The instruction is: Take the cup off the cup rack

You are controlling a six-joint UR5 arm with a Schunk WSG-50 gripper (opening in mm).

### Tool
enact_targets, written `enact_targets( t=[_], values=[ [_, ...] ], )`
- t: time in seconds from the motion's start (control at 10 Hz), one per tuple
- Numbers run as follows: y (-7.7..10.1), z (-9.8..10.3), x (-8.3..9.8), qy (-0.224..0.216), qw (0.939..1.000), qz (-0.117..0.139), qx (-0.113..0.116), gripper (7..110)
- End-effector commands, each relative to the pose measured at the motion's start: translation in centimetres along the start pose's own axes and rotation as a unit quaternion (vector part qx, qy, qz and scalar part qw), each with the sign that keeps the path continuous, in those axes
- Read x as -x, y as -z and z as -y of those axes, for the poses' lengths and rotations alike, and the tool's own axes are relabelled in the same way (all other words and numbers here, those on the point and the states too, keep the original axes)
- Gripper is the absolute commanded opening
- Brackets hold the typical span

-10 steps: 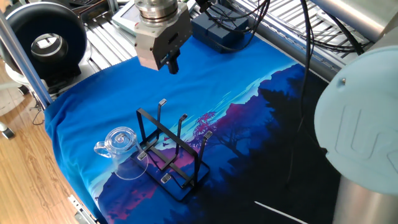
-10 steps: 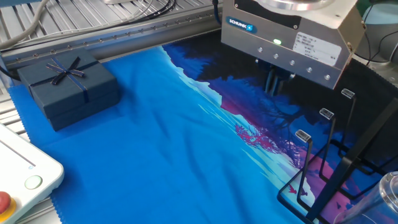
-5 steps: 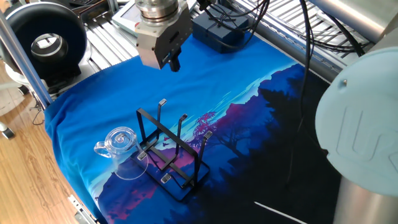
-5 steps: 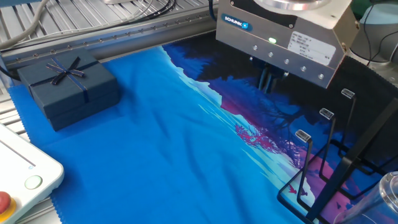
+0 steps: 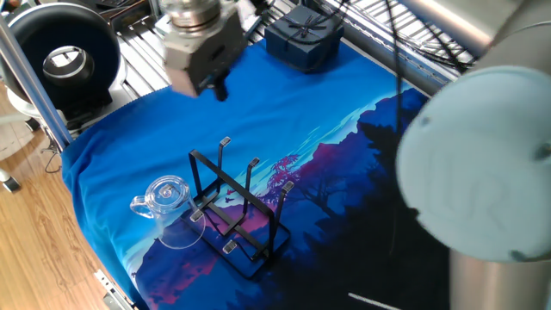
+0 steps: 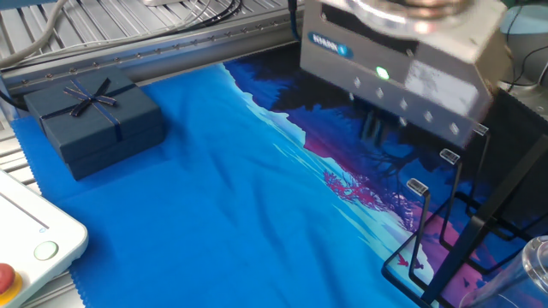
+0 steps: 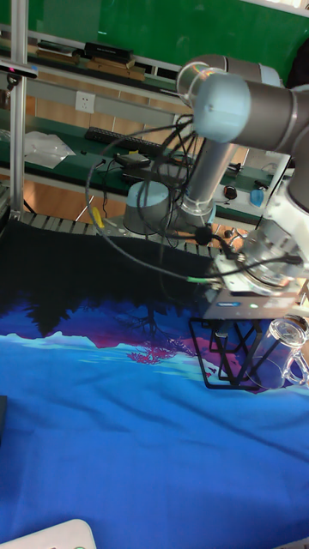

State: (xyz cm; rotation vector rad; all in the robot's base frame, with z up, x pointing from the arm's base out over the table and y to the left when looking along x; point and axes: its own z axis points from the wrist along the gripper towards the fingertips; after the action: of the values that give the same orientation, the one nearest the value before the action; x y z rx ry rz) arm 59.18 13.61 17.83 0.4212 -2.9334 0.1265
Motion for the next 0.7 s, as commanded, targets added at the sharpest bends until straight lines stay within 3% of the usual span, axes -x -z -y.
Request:
enact_targets(
  t=[0.0,0.2,0.4,0.6],
  values=[
    [1.2,-6.0,3.4,-0.037,0.9991,0.004,0.021,7],
    [0.3,-8.0,3.6,-0.056,0.9981,0.010,0.024,7],
    [-0.5,-11.3,1.5,-0.079,0.9950,-0.008,0.061,7],
    [-0.8,-12.2,0.5,-0.089,0.9940,-0.013,0.062,7]
  ],
)
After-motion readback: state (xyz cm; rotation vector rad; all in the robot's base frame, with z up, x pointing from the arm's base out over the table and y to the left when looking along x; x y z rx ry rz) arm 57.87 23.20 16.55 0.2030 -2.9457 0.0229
